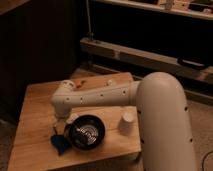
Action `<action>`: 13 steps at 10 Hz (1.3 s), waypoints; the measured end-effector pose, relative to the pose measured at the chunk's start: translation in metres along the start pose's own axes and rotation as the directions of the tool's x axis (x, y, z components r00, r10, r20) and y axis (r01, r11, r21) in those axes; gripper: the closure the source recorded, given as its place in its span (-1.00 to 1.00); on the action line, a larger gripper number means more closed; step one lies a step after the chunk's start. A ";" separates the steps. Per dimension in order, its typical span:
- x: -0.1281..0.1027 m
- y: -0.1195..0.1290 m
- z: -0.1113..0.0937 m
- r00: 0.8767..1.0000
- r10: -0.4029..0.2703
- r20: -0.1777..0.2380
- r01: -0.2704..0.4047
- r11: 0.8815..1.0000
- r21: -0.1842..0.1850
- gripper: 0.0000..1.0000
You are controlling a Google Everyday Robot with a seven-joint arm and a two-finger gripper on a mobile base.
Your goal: Place the eraser on the white sponge
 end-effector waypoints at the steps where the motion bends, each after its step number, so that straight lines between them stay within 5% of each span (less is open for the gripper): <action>1: -0.002 0.002 0.004 1.000 0.007 0.005 -0.007 1.000 -0.001 -0.60; 13: -0.035 0.030 0.027 0.997 0.043 0.056 -0.043 0.999 0.000 -0.48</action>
